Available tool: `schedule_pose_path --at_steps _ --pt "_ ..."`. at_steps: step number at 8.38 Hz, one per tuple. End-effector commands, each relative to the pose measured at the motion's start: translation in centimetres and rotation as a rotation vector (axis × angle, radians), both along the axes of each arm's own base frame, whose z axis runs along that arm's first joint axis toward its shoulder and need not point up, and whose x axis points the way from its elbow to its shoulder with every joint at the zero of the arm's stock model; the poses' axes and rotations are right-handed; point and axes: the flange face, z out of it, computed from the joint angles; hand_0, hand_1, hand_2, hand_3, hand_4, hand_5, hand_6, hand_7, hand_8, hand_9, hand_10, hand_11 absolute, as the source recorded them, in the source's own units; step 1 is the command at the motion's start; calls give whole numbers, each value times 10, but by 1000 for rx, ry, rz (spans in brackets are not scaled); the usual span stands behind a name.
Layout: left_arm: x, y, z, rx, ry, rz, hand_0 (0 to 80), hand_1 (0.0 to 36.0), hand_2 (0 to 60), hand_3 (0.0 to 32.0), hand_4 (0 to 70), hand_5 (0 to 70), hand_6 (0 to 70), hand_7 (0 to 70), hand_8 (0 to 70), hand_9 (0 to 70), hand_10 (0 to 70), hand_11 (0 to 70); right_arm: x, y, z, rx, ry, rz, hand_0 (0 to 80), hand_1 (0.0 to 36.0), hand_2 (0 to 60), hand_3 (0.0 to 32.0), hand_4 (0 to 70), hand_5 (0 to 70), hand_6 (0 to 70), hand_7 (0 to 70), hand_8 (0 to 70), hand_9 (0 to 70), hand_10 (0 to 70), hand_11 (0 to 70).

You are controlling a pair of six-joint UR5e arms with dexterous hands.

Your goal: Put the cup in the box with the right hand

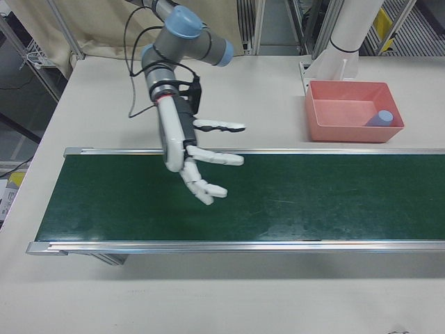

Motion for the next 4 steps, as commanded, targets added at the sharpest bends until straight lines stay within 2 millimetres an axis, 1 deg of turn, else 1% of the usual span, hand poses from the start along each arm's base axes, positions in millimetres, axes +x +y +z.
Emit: schedule_pose_path --at_steps 1,2,3,4 --pt "0 0 0 0 0 0 0 0 0 0 0 0 0 0 0 0 0 0 148 1 150 -96 -45 163 620 214 47 0 321 94 97 315 179 274 111 182" --pt "0 0 0 0 0 0 0 0 0 0 0 0 0 0 0 0 0 0 171 33 179 -148 -46 205 616 226 97 0 358 94 101 331 181 280 118 192" --pt "0 0 0 0 0 0 0 0 0 0 0 0 0 0 0 0 0 0 180 42 185 -161 -51 223 620 220 80 0 399 92 106 354 186 290 129 207" --pt "0 0 0 0 0 0 0 0 0 0 0 0 0 0 0 0 0 0 183 44 186 -163 -54 224 627 211 49 0 420 94 111 369 190 297 151 238"
